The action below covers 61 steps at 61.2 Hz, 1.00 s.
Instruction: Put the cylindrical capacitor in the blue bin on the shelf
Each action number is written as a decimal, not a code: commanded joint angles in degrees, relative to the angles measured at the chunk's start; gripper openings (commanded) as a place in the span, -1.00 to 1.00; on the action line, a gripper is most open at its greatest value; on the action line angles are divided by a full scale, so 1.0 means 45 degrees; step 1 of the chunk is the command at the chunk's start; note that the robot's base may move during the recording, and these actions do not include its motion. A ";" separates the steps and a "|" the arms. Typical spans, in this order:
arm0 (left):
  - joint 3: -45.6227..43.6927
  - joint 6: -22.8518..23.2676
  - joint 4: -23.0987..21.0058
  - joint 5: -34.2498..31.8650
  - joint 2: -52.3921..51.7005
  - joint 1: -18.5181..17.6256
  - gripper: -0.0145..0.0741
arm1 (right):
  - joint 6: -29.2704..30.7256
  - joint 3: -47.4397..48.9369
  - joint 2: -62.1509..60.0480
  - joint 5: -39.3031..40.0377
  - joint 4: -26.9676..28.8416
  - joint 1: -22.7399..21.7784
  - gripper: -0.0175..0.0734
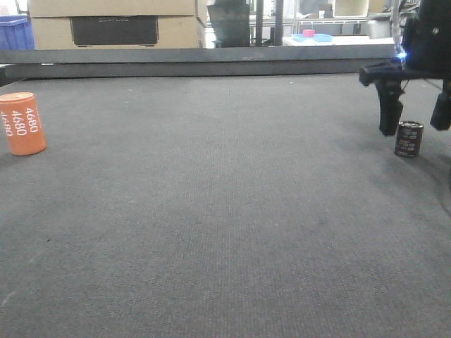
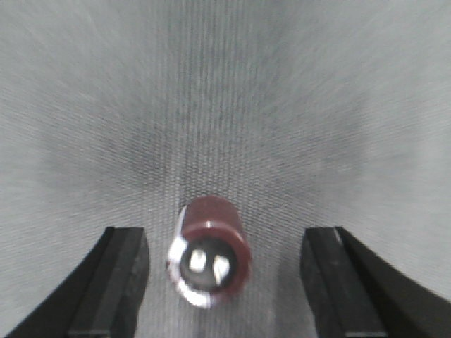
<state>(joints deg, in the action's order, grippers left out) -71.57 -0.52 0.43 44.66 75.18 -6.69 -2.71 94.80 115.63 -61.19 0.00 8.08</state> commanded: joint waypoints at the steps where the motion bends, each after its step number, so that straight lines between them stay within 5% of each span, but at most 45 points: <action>1: 0.0024 0.0035 -0.0097 -0.0155 -0.0022 0.0052 -0.92 | 0.0076 0.0141 0.0122 0.0030 0.0000 -0.0010 0.16; 28: 0.0024 0.0035 -0.0097 -0.0155 -0.0022 0.0052 -0.92 | 0.0076 0.0141 0.0449 0.0387 0.0000 -0.0010 0.11; 40: 0.0024 0.0035 -0.0097 -0.0155 -0.0022 0.0052 -0.92 | 0.0076 0.0141 0.0449 0.0406 0.0000 -0.0010 -0.33; 50: 0.0030 0.0035 -0.0097 -0.0335 -0.0022 0.0052 -0.92 | 0.0076 0.0141 0.0449 0.0376 0.0000 -0.0010 -0.99; 61: -0.0178 0.0035 -0.0097 -0.1473 0.0141 0.0052 -0.92 | 0.0076 0.0141 0.0449 0.0376 0.0079 -0.0010 -0.97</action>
<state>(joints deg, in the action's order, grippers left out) -71.57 -0.52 0.43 40.77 75.32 -6.69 -2.60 94.90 118.14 -59.76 0.34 8.08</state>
